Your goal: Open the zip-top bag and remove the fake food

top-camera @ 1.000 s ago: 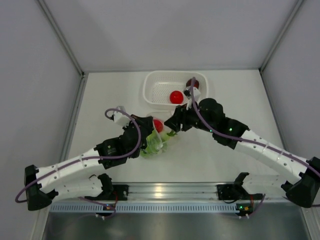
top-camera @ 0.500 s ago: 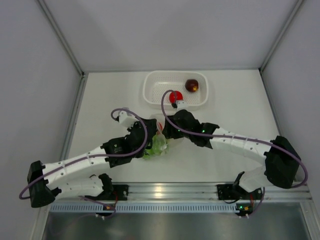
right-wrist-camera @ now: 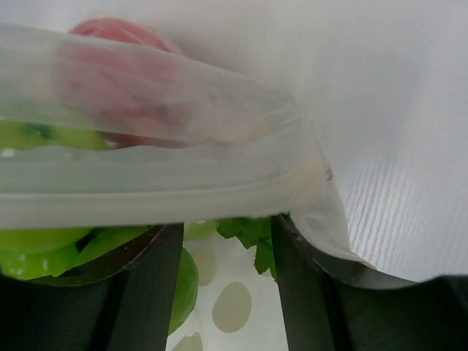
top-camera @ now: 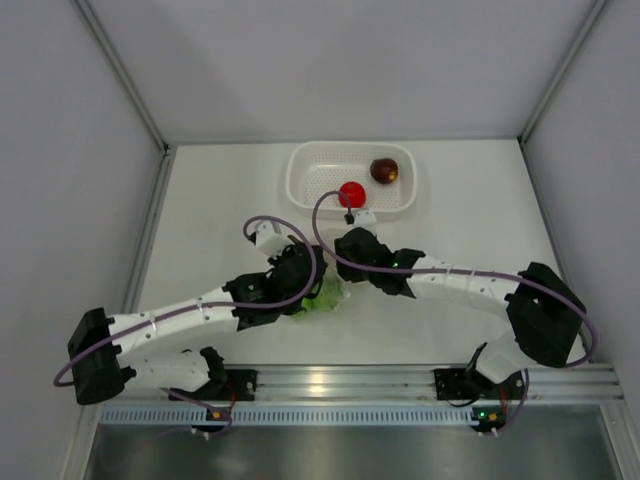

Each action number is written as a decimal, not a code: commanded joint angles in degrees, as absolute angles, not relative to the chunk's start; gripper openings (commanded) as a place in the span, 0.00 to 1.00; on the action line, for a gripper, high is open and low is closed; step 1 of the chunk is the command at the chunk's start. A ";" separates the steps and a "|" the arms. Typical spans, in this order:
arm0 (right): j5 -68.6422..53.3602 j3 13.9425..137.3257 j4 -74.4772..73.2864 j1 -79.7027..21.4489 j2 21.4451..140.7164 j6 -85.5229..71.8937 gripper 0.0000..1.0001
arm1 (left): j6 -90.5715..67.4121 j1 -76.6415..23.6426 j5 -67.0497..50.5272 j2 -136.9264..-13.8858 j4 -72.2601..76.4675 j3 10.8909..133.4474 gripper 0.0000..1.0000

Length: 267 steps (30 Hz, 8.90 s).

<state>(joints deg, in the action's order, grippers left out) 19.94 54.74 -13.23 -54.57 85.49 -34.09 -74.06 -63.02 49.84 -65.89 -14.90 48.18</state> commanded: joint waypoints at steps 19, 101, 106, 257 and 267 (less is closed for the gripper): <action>20.74 48.25 -3.25 -51.50 91.14 -30.77 0.00 | -73.21 -62.84 47.37 -68.91 -10.55 50.27 0.00; 10.49 93.53 -25.05 -27.51 98.99 -10.80 0.59 | -69.87 -60.82 48.25 -55.10 -14.85 46.93 0.00; -5.77 82.46 -23.47 -29.70 87.56 -13.18 0.59 | -69.26 -60.91 47.81 -56.25 -14.85 49.57 0.00; 15.38 66.25 -14.57 -40.01 78.27 -18.37 0.50 | -73.65 -51.68 41.31 -46.76 -14.06 34.45 0.00; 9.34 96.73 -24.08 -29.88 107.65 -13.89 0.52 | -72.07 -51.59 41.92 -42.98 -15.29 35.68 0.00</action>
